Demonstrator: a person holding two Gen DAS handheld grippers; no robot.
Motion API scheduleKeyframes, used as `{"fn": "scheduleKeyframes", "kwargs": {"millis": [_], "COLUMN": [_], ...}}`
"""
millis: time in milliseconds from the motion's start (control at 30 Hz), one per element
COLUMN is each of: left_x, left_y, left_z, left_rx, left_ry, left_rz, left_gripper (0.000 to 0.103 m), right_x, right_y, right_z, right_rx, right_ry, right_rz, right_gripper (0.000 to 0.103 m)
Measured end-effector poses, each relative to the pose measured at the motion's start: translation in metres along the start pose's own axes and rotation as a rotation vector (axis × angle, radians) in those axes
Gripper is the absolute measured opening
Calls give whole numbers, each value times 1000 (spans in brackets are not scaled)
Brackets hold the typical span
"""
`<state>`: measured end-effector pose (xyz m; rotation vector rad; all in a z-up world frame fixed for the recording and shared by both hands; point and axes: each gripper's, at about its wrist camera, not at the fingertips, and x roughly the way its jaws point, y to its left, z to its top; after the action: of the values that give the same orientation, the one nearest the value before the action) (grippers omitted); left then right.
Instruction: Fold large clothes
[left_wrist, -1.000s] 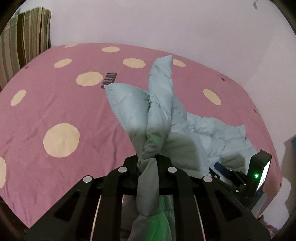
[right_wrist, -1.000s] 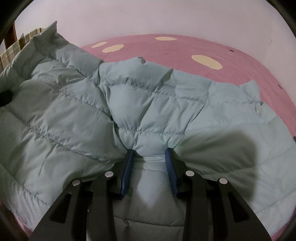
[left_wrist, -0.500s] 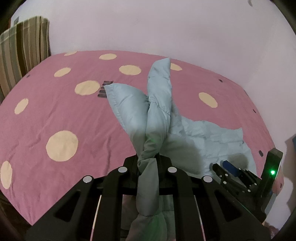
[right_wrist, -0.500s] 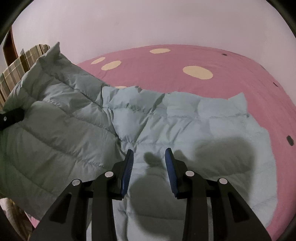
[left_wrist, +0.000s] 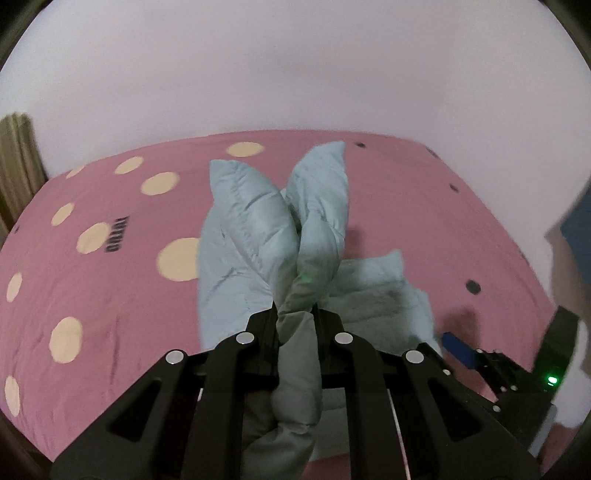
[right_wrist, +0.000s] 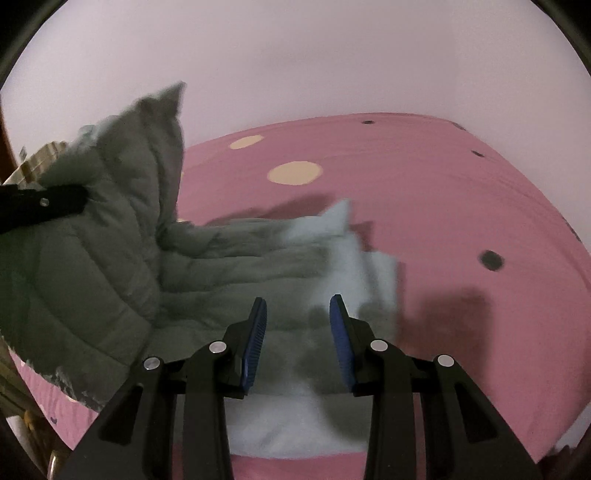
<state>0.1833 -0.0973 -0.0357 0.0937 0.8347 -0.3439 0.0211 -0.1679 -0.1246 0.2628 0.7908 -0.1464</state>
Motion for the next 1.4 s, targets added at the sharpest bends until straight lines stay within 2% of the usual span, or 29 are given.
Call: {"fn": "scheduleKeyframes", "kwargs": {"millis": [133, 300, 400, 467, 567, 700, 733, 800, 833, 900, 967, 1000, 1033, 1100, 1167, 1300, 1400], "left_x": [35, 80, 99, 100, 89, 49, 39, 13, 3, -8, -13, -12, -7, 1, 12, 31, 39], "left_y": [-50, -92, -107, -116, -119, -114, -112, -101, -94, -75, -44, -28, -9, 17, 48, 79, 88], "left_z": [-8, -32, -46, -51, -51, -43, -41, -37, -35, -30, -28, -29, -30, -34, -41, -53, -65], "left_rx": [68, 105, 127, 146, 150, 128, 128, 135, 132, 109, 73, 56, 32, -18, -93, -170, -202], "left_ry": [42, 128, 158, 147, 130, 65, 46, -8, -38, -82, -113, -120, -115, -98, -71, -29, -1], "left_rz": [4, -10, -16, -14, -37, -109, -116, -139, -128, -89, -31, 2, 47, 88, 116, 122, 91], "left_gripper": [10, 10, 11, 12, 21, 52, 58, 62, 65, 67, 68, 70, 70, 70, 70, 70, 70], "right_x": [-7, -6, -5, -4, -4, -8, -10, -10, -11, -13, -13, -13, -12, -11, -5, 14, 29], "right_y": [-35, -65, -77, -83, -86, -82, -80, -79, -77, -69, -56, -49, -40, -28, -15, 5, 15], "right_z": [-11, -20, -23, -24, -23, -18, -16, -9, -5, 1, 8, 11, 15, 19, 23, 24, 16], "right_rx": [48, 95, 124, 136, 153, 150, 154, 162, 163, 157, 144, 132, 119, 110, 125, 111, 90], "right_ry": [6, 27, 40, 45, 48, 36, 35, 32, 29, 20, 8, 4, 2, 5, 18, 82, 151], "right_rz": [-42, -73, -80, -85, -85, -83, -75, -56, -47, -33, -19, -14, -5, 18, 61, 76, 78], "right_gripper": [36, 36, 36, 36, 38, 44, 44, 44, 45, 46, 54, 55, 55, 57, 67, 69, 69]}}
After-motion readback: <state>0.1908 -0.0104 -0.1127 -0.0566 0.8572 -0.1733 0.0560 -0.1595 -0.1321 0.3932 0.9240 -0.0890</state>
